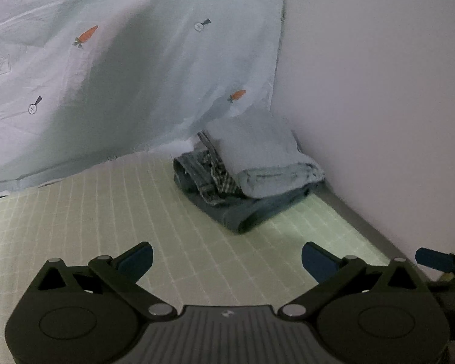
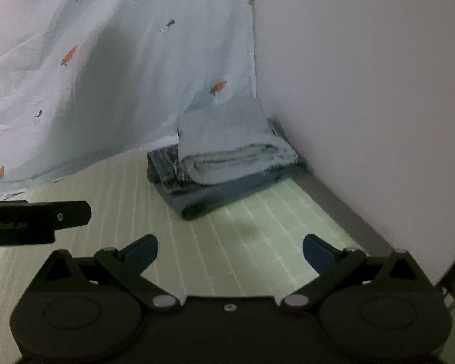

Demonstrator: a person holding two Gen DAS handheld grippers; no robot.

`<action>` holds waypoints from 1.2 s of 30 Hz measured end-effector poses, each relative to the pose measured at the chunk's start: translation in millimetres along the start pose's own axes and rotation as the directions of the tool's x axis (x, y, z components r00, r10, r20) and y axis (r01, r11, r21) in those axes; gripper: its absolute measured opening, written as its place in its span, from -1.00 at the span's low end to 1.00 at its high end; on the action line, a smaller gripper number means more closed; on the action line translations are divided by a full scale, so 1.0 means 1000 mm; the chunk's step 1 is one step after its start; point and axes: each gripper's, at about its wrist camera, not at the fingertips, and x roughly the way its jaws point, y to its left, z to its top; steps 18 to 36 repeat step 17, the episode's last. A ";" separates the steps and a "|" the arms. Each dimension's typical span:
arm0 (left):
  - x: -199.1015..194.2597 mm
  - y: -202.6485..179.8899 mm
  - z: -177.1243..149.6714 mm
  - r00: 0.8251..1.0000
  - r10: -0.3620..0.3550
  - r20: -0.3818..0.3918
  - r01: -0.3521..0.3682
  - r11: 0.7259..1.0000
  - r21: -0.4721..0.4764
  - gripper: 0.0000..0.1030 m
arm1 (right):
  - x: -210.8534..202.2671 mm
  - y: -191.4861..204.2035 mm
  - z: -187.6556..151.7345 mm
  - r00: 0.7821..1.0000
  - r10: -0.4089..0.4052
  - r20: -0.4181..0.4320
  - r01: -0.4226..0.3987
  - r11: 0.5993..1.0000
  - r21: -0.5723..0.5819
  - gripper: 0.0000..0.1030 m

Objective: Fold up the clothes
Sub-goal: 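Open both grippers and withdraw from the stack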

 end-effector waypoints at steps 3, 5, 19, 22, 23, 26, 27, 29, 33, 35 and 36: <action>-0.007 0.002 -0.006 1.000 -0.011 -0.002 0.011 1.000 0.009 1.00 | -0.008 0.002 -0.006 1.000 -0.009 0.004 0.008 1.000 0.010 1.00; -0.009 0.002 -0.008 1.000 -0.016 -0.002 0.017 1.000 0.016 1.00 | -0.012 0.004 -0.008 1.000 -0.015 0.009 0.015 1.000 0.008 1.00; -0.019 0.005 -0.006 0.999 -0.034 0.014 0.033 0.999 0.034 1.00 | -0.021 0.010 -0.012 0.999 -0.028 0.025 0.028 1.000 0.011 1.00; -0.019 0.005 -0.006 0.999 -0.034 0.014 0.033 0.999 0.034 1.00 | -0.021 0.010 -0.012 0.999 -0.028 0.025 0.028 1.000 0.011 1.00; -0.019 0.005 -0.006 0.999 -0.034 0.014 0.033 0.999 0.034 1.00 | -0.021 0.010 -0.012 0.999 -0.028 0.025 0.028 1.000 0.011 1.00; -0.019 0.005 -0.006 0.999 -0.034 0.014 0.033 0.999 0.034 1.00 | -0.021 0.010 -0.012 0.999 -0.028 0.025 0.028 1.000 0.011 1.00; -0.019 0.005 -0.006 0.999 -0.034 0.014 0.033 0.999 0.034 1.00 | -0.021 0.010 -0.012 0.999 -0.028 0.025 0.028 1.000 0.011 1.00; -0.019 0.005 -0.006 0.999 -0.034 0.014 0.033 0.999 0.034 1.00 | -0.021 0.010 -0.012 0.999 -0.028 0.025 0.028 1.000 0.011 1.00; -0.019 0.005 -0.006 0.999 -0.034 0.014 0.033 0.999 0.034 1.00 | -0.021 0.010 -0.012 0.999 -0.028 0.025 0.028 1.000 0.011 1.00; -0.019 0.005 -0.006 0.999 -0.034 0.014 0.033 0.999 0.034 1.00 | -0.021 0.010 -0.012 0.999 -0.028 0.025 0.028 1.000 0.011 1.00; -0.019 0.005 -0.006 0.999 -0.034 0.014 0.033 0.999 0.034 1.00 | -0.021 0.010 -0.012 0.999 -0.028 0.025 0.028 1.000 0.011 1.00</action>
